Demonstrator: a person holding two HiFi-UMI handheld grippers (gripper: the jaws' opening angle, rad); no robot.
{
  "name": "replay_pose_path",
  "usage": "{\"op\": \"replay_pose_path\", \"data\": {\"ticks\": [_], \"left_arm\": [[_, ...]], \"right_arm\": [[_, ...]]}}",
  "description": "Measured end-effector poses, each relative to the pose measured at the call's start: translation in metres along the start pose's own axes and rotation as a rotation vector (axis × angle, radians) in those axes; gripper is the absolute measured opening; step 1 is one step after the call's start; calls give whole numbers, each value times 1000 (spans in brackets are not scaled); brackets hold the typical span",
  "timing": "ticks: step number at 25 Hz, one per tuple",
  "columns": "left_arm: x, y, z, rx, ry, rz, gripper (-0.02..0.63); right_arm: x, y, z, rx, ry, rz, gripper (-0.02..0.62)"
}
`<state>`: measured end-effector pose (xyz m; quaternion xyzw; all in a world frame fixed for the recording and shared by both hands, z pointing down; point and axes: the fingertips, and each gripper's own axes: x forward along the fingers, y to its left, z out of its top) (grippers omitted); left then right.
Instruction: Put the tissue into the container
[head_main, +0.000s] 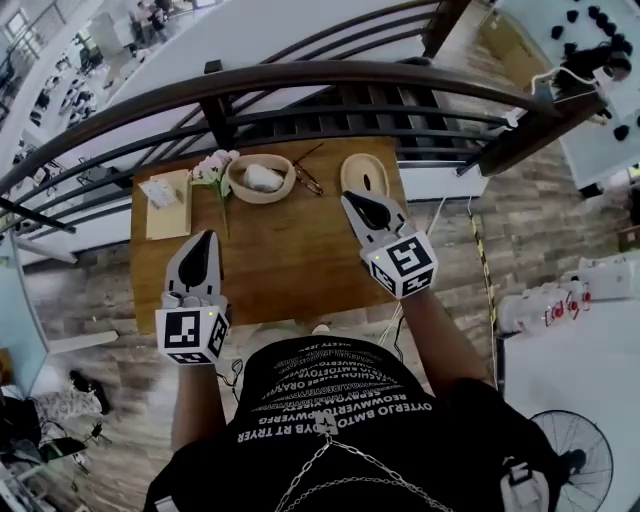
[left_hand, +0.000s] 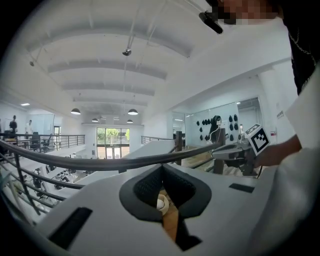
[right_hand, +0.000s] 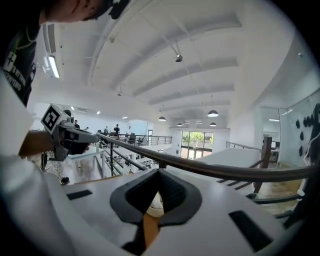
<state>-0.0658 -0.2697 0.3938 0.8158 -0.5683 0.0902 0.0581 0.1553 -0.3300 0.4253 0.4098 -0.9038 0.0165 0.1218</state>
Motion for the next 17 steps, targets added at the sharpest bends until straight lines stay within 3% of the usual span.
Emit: {"op": "replay_pose_path", "data": {"ticks": [6,17], "left_arm": [[-10,-28,0,20,2,-7,28],[-45,-33,8,66,26,15,28]], "right_arm": [[-39,9,6,17,-26,14,14],[-50,31,20,52,-44,48,14]]}}
